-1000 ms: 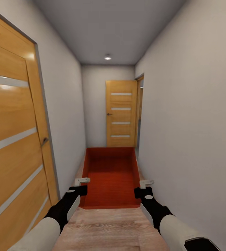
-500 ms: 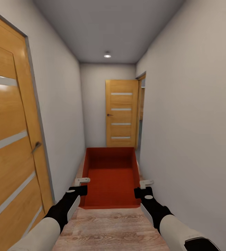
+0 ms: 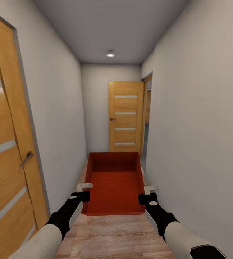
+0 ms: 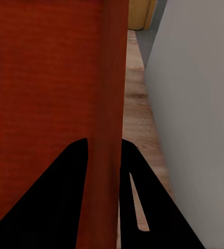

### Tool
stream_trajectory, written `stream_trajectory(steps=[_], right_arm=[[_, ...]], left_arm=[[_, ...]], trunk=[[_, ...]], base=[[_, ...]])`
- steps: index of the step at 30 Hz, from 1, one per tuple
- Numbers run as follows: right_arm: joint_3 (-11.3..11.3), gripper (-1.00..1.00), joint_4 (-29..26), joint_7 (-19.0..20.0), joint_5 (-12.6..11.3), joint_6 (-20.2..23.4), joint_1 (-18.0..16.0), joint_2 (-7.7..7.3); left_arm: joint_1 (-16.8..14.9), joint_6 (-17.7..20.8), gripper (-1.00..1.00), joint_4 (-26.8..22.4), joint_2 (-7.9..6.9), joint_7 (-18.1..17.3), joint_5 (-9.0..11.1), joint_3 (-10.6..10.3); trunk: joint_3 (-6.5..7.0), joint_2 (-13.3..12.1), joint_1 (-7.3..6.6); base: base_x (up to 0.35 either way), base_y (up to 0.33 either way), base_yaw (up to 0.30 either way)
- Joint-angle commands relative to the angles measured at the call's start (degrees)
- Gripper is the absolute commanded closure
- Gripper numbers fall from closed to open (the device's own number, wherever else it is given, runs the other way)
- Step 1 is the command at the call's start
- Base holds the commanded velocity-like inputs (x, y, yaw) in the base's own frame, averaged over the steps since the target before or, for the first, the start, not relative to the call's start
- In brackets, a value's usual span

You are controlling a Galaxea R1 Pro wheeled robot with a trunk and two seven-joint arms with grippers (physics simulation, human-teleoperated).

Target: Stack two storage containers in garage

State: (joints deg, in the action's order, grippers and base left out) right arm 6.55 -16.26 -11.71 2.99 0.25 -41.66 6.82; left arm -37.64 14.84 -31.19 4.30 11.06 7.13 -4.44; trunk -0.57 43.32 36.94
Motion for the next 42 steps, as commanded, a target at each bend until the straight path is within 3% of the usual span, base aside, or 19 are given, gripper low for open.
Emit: stream_trajectory(steps=[1,42], right_arm=[[-0.22,1.0,0.18,-0.42,0.0,0.01,0.0,-0.49],[-0.22,1.0,0.18,-0.42,0.0,0.01,0.0,-0.57]], left_arm=[[-0.06,-1.11,1.0,-0.25,-0.17,0.89,-1.07,1.3],[-0.06,-1.12,1.0,-0.19,-0.17,0.89,-1.07,1.29]], trunk=[[-0.06,0.05,0.05],[-0.06,0.05,0.05]], base=[[0.325,0.0,0.0],[0.325,0.0,0.0]])
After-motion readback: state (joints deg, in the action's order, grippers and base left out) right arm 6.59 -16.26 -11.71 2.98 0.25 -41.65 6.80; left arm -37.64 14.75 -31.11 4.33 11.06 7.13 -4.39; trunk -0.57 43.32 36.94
